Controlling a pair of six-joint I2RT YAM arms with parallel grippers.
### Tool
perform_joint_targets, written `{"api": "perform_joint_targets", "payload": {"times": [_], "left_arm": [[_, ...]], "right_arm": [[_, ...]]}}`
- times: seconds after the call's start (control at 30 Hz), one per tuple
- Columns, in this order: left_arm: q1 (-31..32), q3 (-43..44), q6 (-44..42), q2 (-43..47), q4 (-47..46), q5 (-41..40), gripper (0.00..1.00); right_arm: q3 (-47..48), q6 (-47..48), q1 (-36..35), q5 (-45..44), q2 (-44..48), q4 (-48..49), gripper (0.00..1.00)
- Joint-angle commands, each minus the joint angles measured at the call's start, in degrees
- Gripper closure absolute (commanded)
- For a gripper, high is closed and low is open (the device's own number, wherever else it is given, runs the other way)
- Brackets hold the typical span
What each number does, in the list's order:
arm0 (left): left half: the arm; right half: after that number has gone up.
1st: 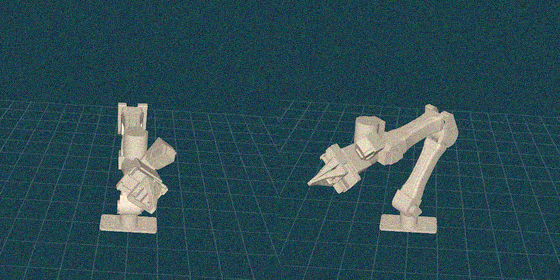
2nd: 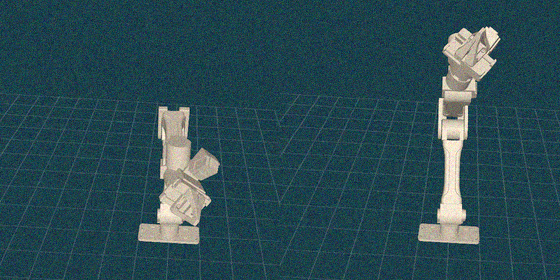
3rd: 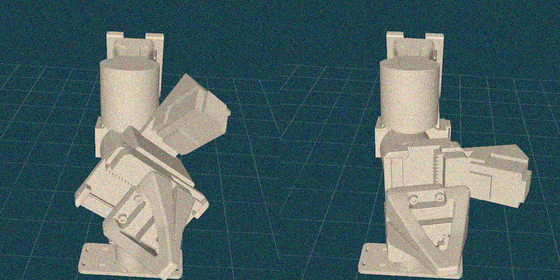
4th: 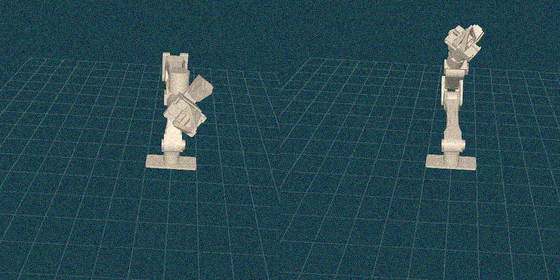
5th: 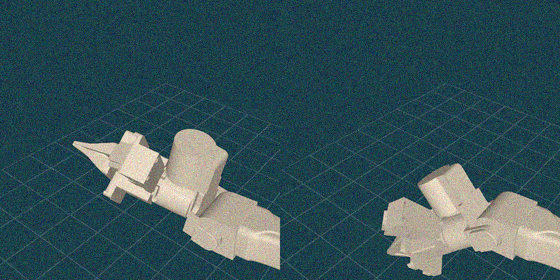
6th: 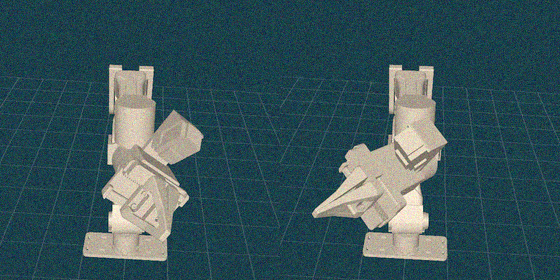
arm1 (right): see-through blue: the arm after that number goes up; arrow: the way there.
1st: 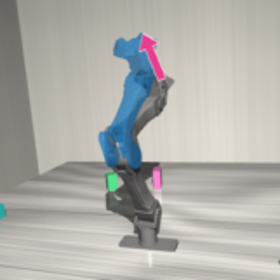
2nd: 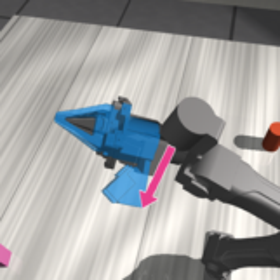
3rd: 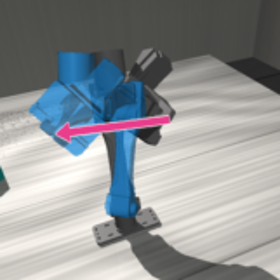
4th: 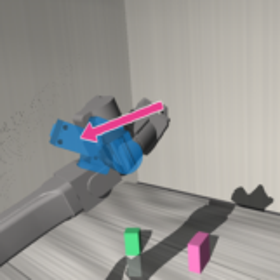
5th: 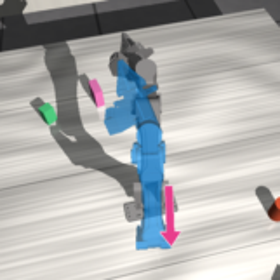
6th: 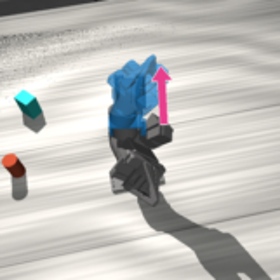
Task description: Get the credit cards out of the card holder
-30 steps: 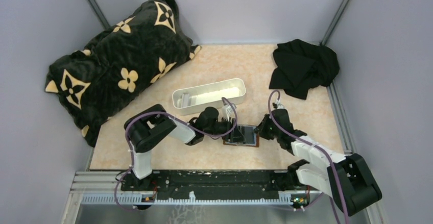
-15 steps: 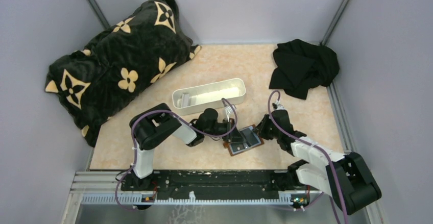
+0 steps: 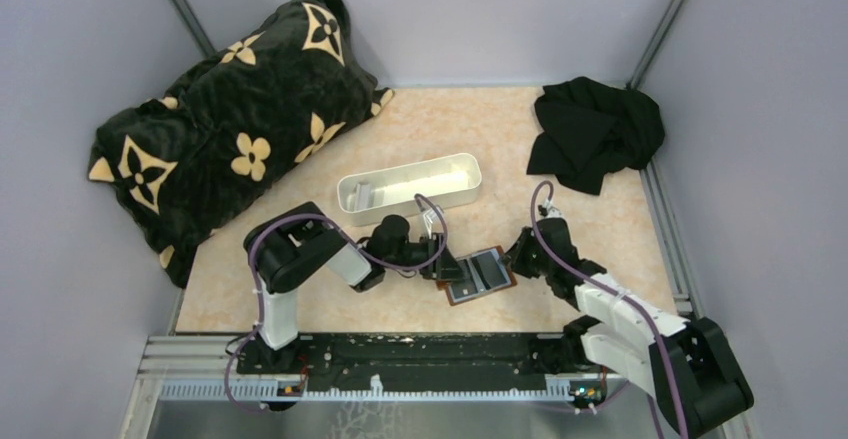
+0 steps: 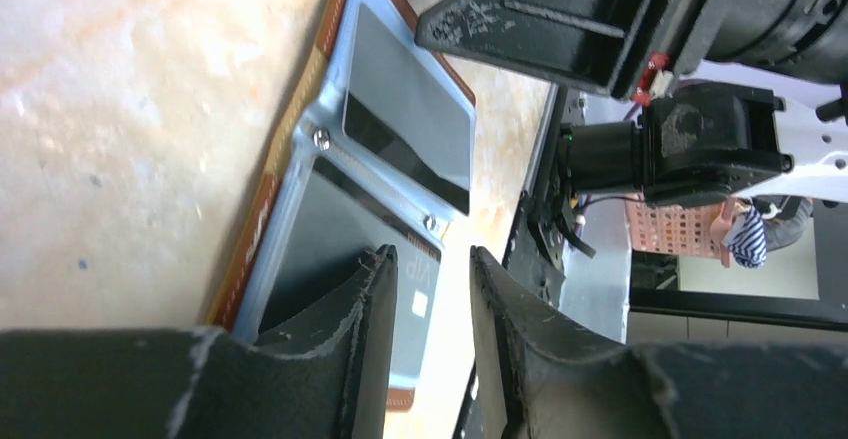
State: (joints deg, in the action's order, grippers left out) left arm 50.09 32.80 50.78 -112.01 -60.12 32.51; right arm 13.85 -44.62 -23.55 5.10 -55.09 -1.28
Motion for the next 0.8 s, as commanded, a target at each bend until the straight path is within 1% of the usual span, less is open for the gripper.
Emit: {"api": "perform_joint_targets", "payload": {"times": [0.0, 0.17, 0.33, 0.5, 0.77], "left_arm": [[0.22, -3.32, 1.06, 4.1, -0.75, 0.56, 0.59], [0.47, -5.17, 1.15, 6.47, 3.19, 0.82, 0.59], [0.39, -4.32, 0.48, 5.6, 4.94, 0.33, 0.59], [0.34, -1.67, -0.97, 3.4, 7.97, -0.95, 0.62], [-0.61, 0.01, -1.66, 1.64, 8.63, -1.57, 0.63]], "right_arm": [[1.56, 1.63, 0.26, -1.26, -0.02, -3.58, 0.96], [0.74, 1.87, 0.26, 0.18, -0.43, -3.2, 0.96], [-1.58, 0.65, 0.26, 2.59, 1.87, -3.69, 0.96], [-5.05, -2.66, 0.24, 5.76, 6.93, -3.37, 0.95], [-8.29, -5.89, 0.19, 6.23, 16.67, -8.0, 0.95]]}}
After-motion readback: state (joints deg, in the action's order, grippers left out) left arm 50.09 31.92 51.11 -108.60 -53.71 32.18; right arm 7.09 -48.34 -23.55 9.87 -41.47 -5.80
